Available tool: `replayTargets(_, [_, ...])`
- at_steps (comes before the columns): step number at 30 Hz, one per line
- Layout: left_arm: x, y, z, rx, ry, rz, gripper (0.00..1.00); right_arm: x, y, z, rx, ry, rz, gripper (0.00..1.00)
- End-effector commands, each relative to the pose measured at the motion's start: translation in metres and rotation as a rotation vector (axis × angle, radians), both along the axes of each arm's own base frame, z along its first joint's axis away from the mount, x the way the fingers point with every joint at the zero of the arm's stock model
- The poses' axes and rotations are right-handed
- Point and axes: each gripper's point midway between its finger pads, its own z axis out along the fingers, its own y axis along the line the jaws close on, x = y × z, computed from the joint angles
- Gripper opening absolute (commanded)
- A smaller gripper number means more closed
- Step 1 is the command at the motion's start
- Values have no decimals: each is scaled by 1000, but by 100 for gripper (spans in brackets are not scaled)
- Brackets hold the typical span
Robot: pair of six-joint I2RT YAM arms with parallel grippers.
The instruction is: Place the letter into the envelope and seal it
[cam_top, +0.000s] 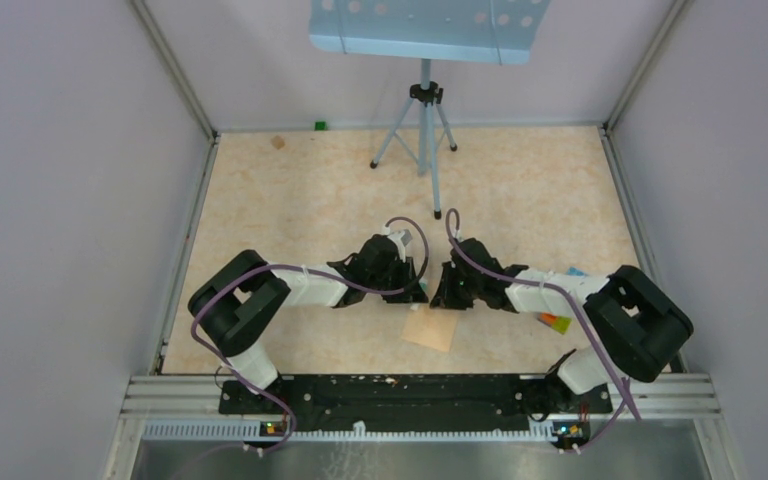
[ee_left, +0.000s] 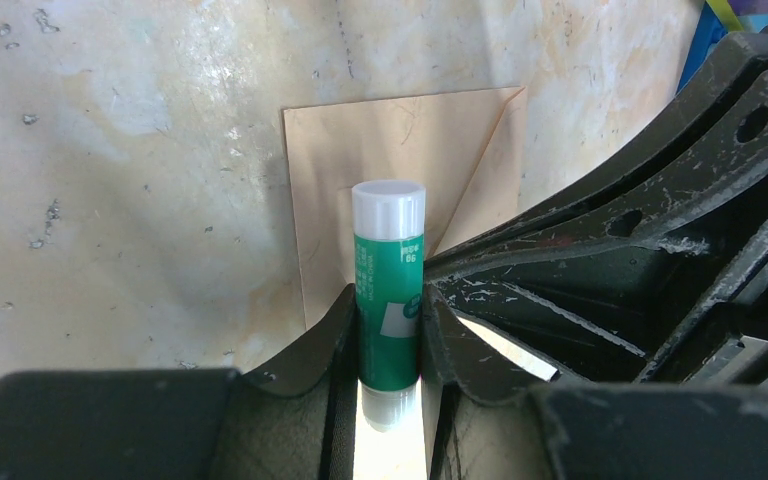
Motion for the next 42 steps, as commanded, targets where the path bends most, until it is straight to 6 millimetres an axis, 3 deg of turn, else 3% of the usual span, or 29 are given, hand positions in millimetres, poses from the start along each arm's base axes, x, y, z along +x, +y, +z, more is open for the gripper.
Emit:
replayTargets(1, [-2,17,-18,87,21,22,0,1,-15,-15,-49,6,-31,0])
replayTargets(22, [2,22,-18,92,25,40,0,7,-54,-15,-89,-2,-98,0])
replayTargets(42, [4,21,-21,95,47,65,0,-21,-14,-8,-47,12,18,0])
